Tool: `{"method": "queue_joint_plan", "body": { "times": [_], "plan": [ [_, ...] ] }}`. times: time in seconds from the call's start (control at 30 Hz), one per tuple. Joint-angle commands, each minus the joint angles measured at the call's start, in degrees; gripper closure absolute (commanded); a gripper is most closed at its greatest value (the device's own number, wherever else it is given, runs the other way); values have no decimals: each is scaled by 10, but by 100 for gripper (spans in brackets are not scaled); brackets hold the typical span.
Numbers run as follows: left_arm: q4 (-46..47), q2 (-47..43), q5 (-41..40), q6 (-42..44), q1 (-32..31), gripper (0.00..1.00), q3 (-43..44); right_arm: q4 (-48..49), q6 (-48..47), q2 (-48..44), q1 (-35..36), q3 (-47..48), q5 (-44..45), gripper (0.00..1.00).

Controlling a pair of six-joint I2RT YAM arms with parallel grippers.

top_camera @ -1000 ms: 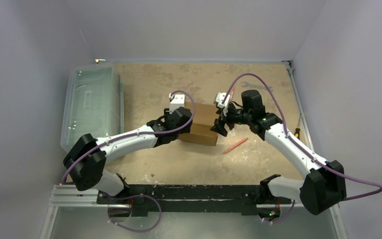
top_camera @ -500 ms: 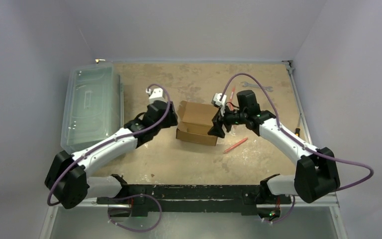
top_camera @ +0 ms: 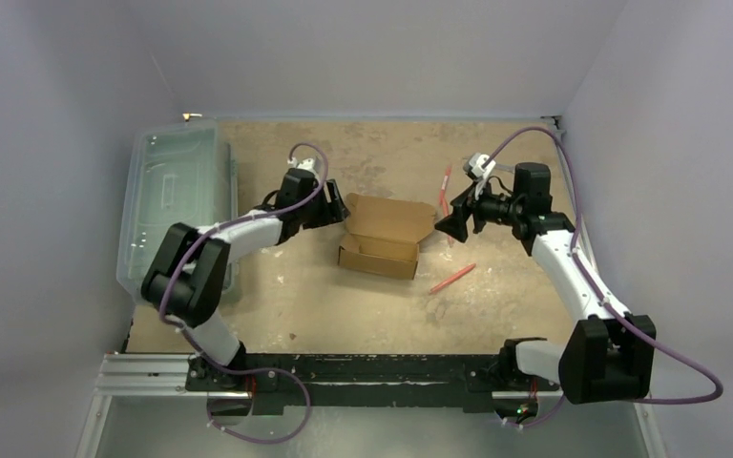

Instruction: Fold the paper box

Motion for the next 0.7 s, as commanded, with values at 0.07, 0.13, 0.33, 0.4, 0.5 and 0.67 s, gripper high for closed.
{"method": "queue_joint_plan", "body": {
  "times": [0.07,0.13,0.33,0.4,0.5,0.67],
  "plan": [
    [34,111,52,37,6,43,93,9,10,-10,-16,4,-10,20],
    [28,142,69,36,9,46,121,8,9,-7,-17,4,-12,20],
    [42,192,116,17,23,68,155,5,5,-7,-17,4,-21,21],
    [58,199,135,5,26,87,150,1,-1,-6,-17,4,-24,21],
    [94,188,150,-11,28,100,124,-4,-6,-4,-16,4,-24,21],
    [181,81,90,3,27,100,32,-5,-7,4,-17,6,-9,21]
  ]
}}
